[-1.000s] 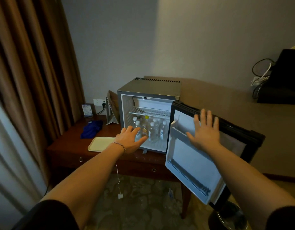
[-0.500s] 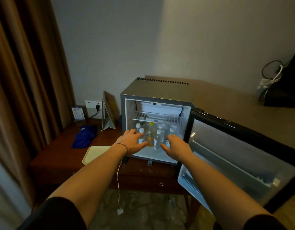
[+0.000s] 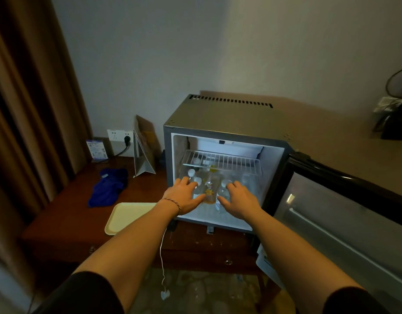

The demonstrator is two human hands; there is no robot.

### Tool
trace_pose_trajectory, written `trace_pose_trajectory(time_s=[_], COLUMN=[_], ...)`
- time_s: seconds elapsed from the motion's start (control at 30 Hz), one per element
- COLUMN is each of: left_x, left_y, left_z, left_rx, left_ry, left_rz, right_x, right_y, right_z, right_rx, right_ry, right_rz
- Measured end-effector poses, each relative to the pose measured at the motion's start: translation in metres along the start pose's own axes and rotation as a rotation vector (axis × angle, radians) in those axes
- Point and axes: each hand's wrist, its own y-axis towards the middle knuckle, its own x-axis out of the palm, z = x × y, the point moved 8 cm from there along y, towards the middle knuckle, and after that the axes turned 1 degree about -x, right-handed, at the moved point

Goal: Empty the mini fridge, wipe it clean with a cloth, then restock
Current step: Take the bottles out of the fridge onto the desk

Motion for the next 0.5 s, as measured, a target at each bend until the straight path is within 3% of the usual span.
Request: trace_pose_trajectory(time_s=[0.5], left_x=[0.057], left_y=[0.092], left_z=[-0.024], left_rx=[-0.142], left_ry=[-0.079], left_rz=[-0.093], right_x=[0.059], right_y=[0.103], right_z=[0.043], right_rx=[0.056], right_ry=[0.031], right_rz=[-0.142])
